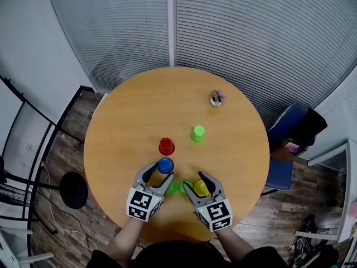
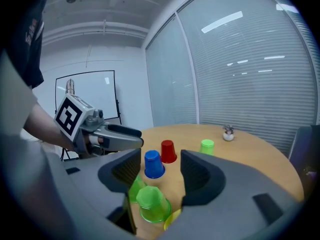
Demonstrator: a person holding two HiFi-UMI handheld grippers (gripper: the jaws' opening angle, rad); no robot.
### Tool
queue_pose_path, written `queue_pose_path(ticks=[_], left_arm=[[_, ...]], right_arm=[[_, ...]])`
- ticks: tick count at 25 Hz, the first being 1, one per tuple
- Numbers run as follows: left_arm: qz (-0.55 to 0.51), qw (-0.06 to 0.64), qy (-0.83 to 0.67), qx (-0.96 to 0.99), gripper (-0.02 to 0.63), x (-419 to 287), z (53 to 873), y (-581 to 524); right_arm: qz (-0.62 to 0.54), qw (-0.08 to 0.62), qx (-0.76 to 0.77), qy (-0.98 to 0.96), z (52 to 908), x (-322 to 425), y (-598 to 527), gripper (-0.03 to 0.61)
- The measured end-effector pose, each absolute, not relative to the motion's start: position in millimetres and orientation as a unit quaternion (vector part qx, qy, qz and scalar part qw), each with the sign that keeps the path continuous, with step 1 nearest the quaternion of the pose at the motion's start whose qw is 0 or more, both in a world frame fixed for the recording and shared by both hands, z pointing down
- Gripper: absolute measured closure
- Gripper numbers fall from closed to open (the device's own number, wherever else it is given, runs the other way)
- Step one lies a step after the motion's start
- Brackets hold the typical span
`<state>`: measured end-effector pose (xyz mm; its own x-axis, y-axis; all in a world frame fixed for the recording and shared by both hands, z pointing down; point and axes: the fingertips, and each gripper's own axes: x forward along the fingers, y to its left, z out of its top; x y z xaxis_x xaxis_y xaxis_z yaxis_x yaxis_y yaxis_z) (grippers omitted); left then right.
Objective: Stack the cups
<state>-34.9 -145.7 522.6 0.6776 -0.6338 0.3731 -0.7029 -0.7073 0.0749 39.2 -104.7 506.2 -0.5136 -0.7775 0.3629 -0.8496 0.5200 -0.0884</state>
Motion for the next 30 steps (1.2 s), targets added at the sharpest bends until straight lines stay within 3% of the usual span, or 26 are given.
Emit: queue_pose_path(ticks=[12,21,24,30], left_arm=[[0.275,0.189,-0.338,0.880,0.330,-37,591,-179],[0.348,0.179,-0.300,0.870,0.331,-32,618,-187],[0.350,0.178,-0.297,0.870,0.368,-31,620,-187],[0.331,0.180,-0.298,0.877,0.372,-28,609,-189]], right_arm=[[0.139,0.154,0.448,-0.870,516,25,-130,0.342],[0.155,0.164,0.454,-0.862,526,32,-135,0.342],[0.149,0.161,0.464,-0.858,525,38,-138,0.342],[0.155,0.163,0.475,-0.851,527,45,-133,0.342]])
